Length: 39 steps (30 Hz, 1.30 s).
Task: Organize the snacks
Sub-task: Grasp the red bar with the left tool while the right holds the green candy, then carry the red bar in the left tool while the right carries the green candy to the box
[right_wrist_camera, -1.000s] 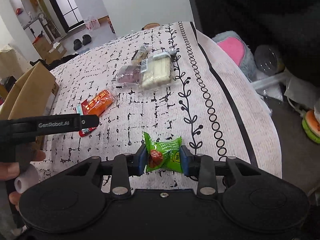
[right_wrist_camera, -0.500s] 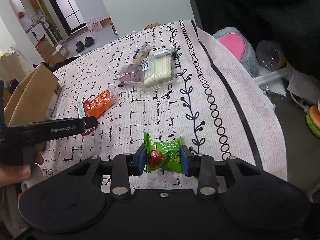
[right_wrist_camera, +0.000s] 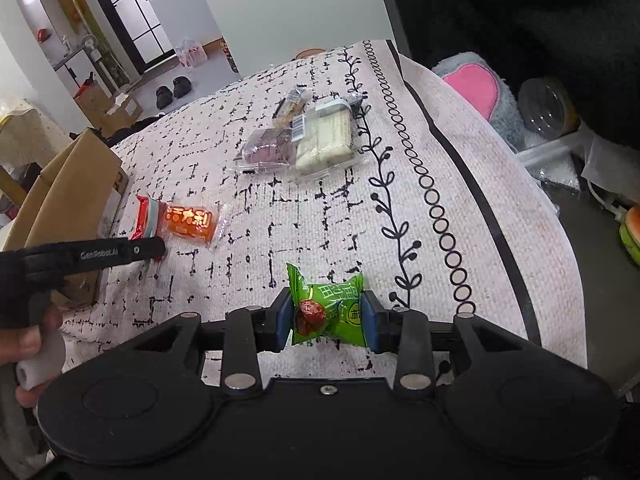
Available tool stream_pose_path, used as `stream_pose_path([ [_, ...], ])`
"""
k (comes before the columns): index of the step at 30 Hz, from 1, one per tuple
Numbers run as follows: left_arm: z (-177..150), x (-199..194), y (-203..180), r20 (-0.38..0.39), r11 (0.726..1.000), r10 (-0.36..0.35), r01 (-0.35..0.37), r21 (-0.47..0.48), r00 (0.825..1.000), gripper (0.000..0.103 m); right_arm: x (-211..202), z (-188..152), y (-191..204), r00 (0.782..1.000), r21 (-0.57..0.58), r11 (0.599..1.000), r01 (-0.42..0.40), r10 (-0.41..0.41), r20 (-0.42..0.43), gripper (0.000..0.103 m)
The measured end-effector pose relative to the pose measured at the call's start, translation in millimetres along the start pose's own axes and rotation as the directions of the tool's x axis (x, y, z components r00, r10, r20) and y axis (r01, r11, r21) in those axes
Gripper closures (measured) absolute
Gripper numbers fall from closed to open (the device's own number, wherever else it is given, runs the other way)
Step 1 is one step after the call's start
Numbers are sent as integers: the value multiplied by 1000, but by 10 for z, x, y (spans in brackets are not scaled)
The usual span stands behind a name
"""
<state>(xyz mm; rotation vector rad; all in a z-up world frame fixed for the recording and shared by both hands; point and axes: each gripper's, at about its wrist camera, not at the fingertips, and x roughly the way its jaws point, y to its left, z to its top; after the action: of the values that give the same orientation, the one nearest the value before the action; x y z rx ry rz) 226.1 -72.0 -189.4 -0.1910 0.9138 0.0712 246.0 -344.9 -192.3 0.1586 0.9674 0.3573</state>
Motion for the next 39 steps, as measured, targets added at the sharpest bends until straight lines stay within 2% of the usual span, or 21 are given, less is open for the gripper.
stream_pose_path([
  [8, -22, -197, 6, 7, 999, -44, 45, -13, 999, 99, -18, 23, 75, 1000, -11, 1000, -9, 9, 14, 68],
  [21, 123, -644, 67, 75, 994, -102, 105, -42, 992, 103, -68, 143, 316, 997, -26, 999, -36, 38, 60, 69],
  [39, 323, -1003, 326, 158, 989, -118, 131, -74, 980, 103, -71, 396, 810, 987, -79, 992, -95, 104, 125, 69],
])
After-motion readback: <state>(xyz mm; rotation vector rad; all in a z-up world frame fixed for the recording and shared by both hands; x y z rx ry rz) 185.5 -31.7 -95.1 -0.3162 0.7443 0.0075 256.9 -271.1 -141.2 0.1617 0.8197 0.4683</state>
